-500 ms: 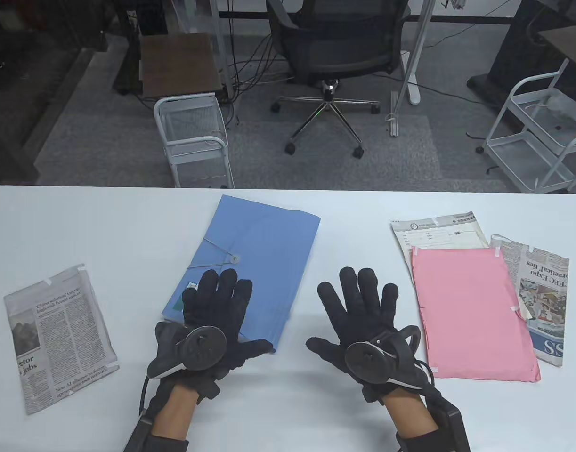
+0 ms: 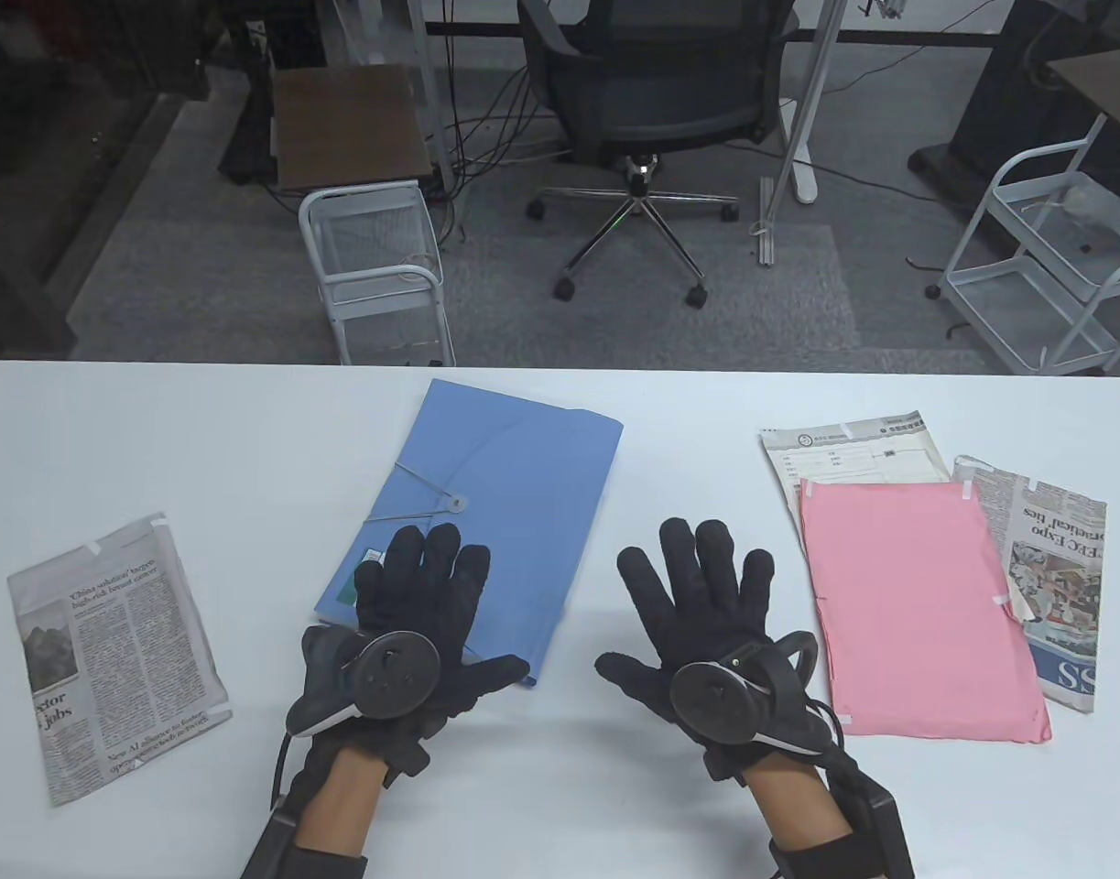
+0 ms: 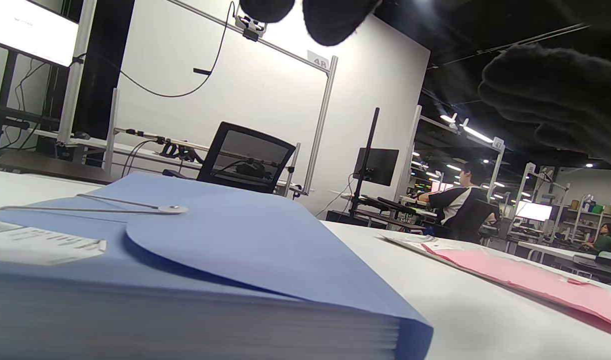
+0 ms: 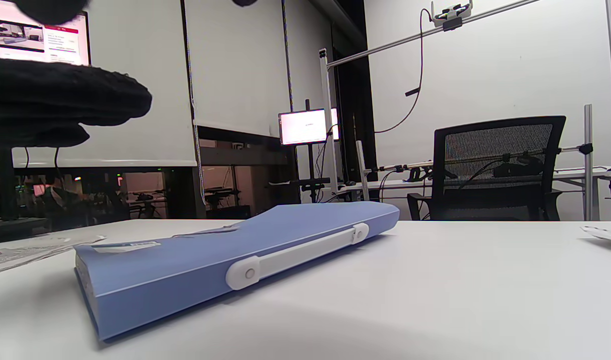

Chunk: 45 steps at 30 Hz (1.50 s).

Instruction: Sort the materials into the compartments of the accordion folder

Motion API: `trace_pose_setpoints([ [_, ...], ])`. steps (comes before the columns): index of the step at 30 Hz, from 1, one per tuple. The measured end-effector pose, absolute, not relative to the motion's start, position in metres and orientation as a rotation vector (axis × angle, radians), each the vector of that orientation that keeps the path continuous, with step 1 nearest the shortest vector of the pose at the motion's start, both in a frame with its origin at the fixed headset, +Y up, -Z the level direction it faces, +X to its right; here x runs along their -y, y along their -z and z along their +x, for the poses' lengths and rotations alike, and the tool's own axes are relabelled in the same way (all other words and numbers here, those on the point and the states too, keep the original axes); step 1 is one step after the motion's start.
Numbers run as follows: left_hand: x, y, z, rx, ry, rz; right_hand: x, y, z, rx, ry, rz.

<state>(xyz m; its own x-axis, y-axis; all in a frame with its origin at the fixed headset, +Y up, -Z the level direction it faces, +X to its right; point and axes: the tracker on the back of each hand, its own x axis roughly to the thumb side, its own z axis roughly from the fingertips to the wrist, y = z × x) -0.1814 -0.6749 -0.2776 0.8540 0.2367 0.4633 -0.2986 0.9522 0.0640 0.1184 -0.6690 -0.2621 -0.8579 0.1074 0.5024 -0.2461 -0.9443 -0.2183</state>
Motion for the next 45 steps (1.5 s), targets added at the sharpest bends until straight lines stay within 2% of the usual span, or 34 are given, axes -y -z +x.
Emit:
trace_pose_setpoints([
  [5,0.682,0.288,-0.189,0.415,-0.292,0.098,0.671,0.265,0.121,0.389,-2.828,0.712],
  [10,0.701,0.311,-0.206,0.285,-0.288,0.036,0.679,0.27,0.126,0.339,-2.819,0.68],
  [15,0.718,0.346,-0.236,0.09,-0.068,-0.089,0.683,0.273,0.132,0.301,-2.82,0.653],
  [18,0.73,0.363,-0.251,-0.064,0.051,-0.247,0.683,0.276,0.137,0.292,-2.804,0.62],
  [20,0.74,0.373,-0.256,-0.183,0.069,-0.495,0.683,0.278,0.139,0.285,-2.799,0.609],
  [21,0.743,0.376,-0.257,-0.203,0.021,-0.541,0.684,0.278,0.14,0.281,-2.803,0.604],
  [24,0.736,0.383,-0.251,-0.349,-0.144,-0.522,0.685,0.28,0.143,0.27,-2.792,0.579],
  [28,0.734,0.399,-0.241,-0.431,-0.054,-0.715,0.686,0.282,0.147,0.261,-2.796,0.548],
  [31,0.74,0.405,-0.242,-0.485,-0.091,-0.78,0.685,0.283,0.151,0.268,-2.783,0.521],
  [37,0.742,0.405,-0.247,-0.492,-0.102,-0.771,0.684,0.284,0.153,0.271,-2.777,0.5],
  [39,0.74,0.401,-0.253,-0.51,-0.143,-0.693,0.683,0.285,0.154,0.267,-2.776,0.491],
  [41,0.737,0.398,-0.255,-0.488,-0.148,-0.684,0.684,0.286,0.155,0.264,-2.772,0.484],
  [45,0.73,0.382,-0.266,-0.46,-0.351,-0.622,0.682,0.287,0.158,0.267,-2.769,0.465],
])
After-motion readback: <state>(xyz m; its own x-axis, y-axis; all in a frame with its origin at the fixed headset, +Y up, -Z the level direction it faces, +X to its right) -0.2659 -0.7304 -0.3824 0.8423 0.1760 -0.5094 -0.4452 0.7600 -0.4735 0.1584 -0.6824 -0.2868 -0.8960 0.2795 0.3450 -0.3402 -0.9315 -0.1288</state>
